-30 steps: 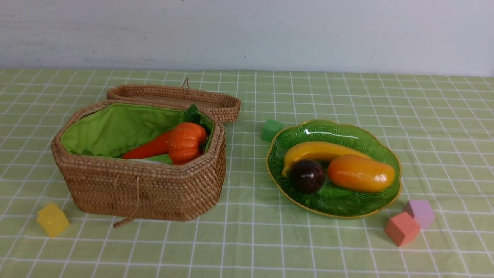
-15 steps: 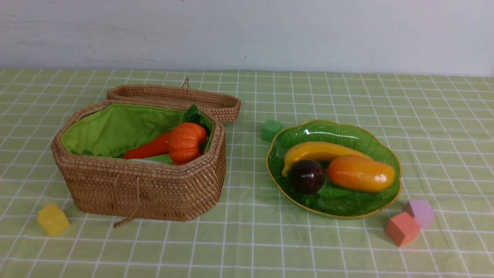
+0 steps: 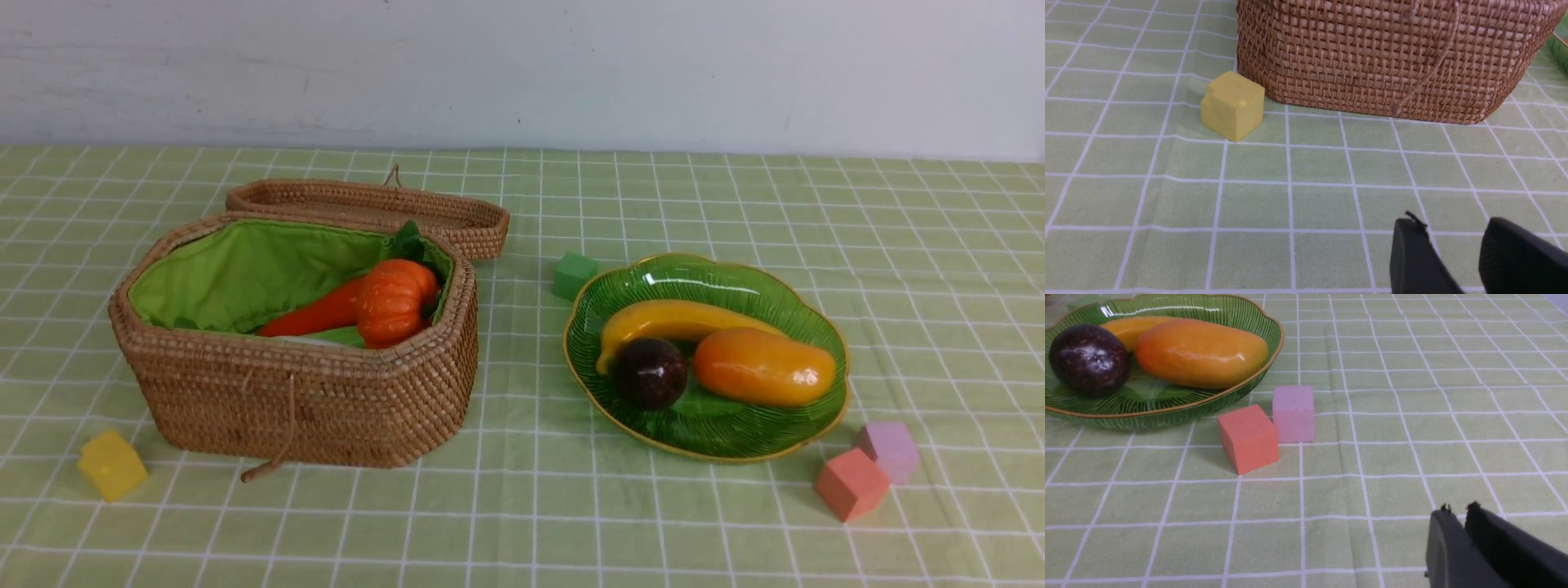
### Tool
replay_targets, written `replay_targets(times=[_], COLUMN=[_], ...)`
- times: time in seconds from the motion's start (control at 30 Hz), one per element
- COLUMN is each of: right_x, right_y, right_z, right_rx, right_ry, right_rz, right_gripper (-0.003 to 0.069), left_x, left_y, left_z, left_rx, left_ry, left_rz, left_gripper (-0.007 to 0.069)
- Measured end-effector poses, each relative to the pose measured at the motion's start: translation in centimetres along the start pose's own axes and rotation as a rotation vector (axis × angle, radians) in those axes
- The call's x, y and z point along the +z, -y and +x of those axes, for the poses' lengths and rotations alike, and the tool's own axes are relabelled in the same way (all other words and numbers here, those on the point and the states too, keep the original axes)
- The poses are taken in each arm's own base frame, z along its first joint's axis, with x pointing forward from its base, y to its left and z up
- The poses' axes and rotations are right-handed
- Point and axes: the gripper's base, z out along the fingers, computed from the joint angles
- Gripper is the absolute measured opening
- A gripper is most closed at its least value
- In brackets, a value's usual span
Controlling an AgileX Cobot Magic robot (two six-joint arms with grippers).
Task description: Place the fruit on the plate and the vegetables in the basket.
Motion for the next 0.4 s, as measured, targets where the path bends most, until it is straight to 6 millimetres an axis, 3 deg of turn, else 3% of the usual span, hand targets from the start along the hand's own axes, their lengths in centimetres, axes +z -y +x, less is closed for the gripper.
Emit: replay_targets(times=[0.4], right_x=[0.0], right_y=[0.0], right_z=[0.0], right_rx=[0.0], right_ry=[0.0], right_rz=[0.0], right_gripper=[0.0094], left_x=[0.0], left_y=[0.0], left_z=[0.0], left_rx=[0.0], left_ry=[0.0], left_rz=[0.0], left_gripper=[0.0239])
